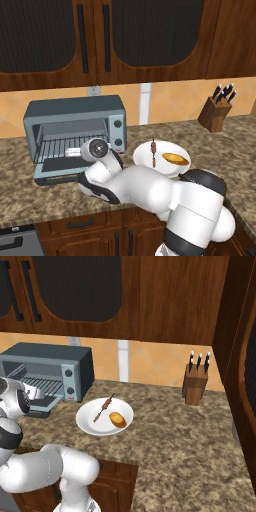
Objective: Pick up the kebab skewer and baguette bread, and place them inside the toaster oven. Close the toaster oven door and start by setting the timer.
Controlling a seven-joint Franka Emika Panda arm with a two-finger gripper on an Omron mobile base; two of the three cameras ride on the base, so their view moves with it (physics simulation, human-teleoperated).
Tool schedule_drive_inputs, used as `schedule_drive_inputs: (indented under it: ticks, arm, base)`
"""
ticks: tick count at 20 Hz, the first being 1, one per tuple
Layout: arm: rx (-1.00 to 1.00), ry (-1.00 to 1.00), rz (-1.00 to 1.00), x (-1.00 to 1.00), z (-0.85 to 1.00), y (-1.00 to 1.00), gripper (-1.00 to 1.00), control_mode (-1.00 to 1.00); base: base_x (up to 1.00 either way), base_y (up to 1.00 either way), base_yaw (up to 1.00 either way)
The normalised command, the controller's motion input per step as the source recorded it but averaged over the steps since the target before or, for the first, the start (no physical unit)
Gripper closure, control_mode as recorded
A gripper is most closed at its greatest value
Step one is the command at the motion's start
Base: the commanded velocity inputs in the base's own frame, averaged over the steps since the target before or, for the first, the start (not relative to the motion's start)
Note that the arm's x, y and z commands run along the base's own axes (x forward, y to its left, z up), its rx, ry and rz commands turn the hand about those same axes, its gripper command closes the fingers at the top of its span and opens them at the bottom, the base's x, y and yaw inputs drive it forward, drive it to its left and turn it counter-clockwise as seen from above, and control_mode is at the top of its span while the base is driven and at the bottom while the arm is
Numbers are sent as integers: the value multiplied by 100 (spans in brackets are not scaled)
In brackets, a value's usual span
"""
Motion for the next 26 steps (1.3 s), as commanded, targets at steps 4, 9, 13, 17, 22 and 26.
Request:
schedule_drive_inputs:
  ticks: [4,9,13,17,22,26]
  arm:
    - [6,1,0,-53,-4,-12,-100,-100]
    - [15,0,-7,-13,47,-32,-100,-100]
    - [12,0,-10,-39,48,-42,-100,-100]
    - [9,0,-8,-57,1,-84,-100,-100]
    - [18,2,-3,-22,36,-90,-100,-100]
    - [17,7,-3,-3,59,-66,-100,-100]
  base:
    - [0,0,0]
    - [0,0,0]
    - [0,0,0]
    - [0,0,0]
    - [0,0,0]
    - [0,0,0]
